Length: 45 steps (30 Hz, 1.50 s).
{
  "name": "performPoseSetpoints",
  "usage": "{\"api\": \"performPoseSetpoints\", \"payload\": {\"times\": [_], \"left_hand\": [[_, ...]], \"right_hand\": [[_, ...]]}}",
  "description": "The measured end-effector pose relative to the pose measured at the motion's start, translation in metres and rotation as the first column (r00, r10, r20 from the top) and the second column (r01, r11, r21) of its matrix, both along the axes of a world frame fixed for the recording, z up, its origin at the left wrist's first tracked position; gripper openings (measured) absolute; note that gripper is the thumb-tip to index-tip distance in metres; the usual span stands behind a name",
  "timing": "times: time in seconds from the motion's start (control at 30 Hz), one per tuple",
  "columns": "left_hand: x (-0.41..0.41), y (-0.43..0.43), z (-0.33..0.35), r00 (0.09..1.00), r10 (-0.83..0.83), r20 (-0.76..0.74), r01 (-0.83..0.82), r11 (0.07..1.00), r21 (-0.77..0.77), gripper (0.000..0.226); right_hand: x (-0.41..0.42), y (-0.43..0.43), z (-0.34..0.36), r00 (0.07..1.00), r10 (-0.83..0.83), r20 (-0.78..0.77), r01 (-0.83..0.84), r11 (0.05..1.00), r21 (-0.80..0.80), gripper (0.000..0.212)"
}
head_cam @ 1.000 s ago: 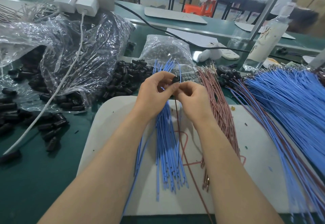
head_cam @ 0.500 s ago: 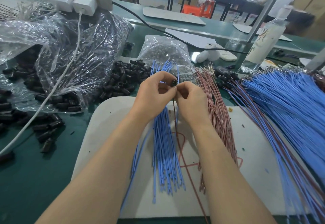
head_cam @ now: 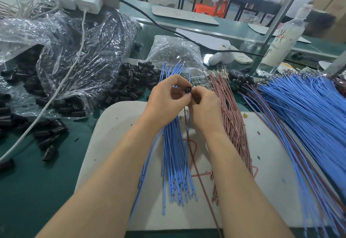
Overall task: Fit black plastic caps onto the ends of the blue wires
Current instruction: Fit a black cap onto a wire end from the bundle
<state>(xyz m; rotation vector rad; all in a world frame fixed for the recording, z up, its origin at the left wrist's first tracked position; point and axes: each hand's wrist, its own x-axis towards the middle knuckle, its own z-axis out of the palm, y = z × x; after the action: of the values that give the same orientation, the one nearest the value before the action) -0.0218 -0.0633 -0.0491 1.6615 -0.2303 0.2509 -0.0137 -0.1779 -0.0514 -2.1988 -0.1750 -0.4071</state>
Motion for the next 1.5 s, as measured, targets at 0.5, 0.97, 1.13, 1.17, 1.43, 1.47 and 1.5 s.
{"api": "performPoseSetpoints", "payload": {"times": [0.5, 0.97, 1.13, 1.17, 1.43, 1.47, 1.5], "left_hand": [[0.002, 0.004, 0.004, 0.999, 0.045, 0.011, -0.045, 0.998, -0.041, 0.019], [0.012, 0.014, -0.005, 0.956, 0.267, -0.125, -0.260, 0.963, 0.070, 0.012], [0.009, 0.008, -0.005, 0.976, 0.204, -0.071, -0.196, 0.975, 0.107, 0.014], [0.009, 0.007, -0.005, 0.978, 0.197, -0.065, -0.189, 0.975, 0.118, 0.013], [0.008, 0.004, -0.007, 0.993, 0.121, 0.007, -0.121, 0.979, 0.163, 0.015], [0.008, 0.004, -0.007, 0.994, 0.105, 0.015, -0.107, 0.982, 0.158, 0.017], [0.007, 0.004, -0.007, 0.996, 0.087, 0.022, -0.090, 0.984, 0.154, 0.019]], "right_hand": [[-0.001, 0.004, 0.000, 0.997, 0.056, -0.046, -0.056, 0.998, -0.011, 0.011], [0.007, -0.031, 0.004, 0.957, -0.290, -0.028, 0.279, 0.939, -0.199, 0.030], [0.012, -0.030, -0.007, 0.959, -0.279, -0.038, 0.258, 0.924, -0.283, 0.034], [0.013, -0.030, -0.009, 0.957, -0.287, -0.041, 0.263, 0.918, -0.298, 0.035], [0.015, -0.031, -0.011, 0.949, -0.301, -0.092, 0.253, 0.903, -0.347, 0.041], [0.015, -0.031, -0.012, 0.952, -0.295, -0.080, 0.251, 0.903, -0.348, 0.041], [0.015, -0.031, -0.012, 0.953, -0.294, -0.070, 0.252, 0.901, -0.352, 0.040]]}}
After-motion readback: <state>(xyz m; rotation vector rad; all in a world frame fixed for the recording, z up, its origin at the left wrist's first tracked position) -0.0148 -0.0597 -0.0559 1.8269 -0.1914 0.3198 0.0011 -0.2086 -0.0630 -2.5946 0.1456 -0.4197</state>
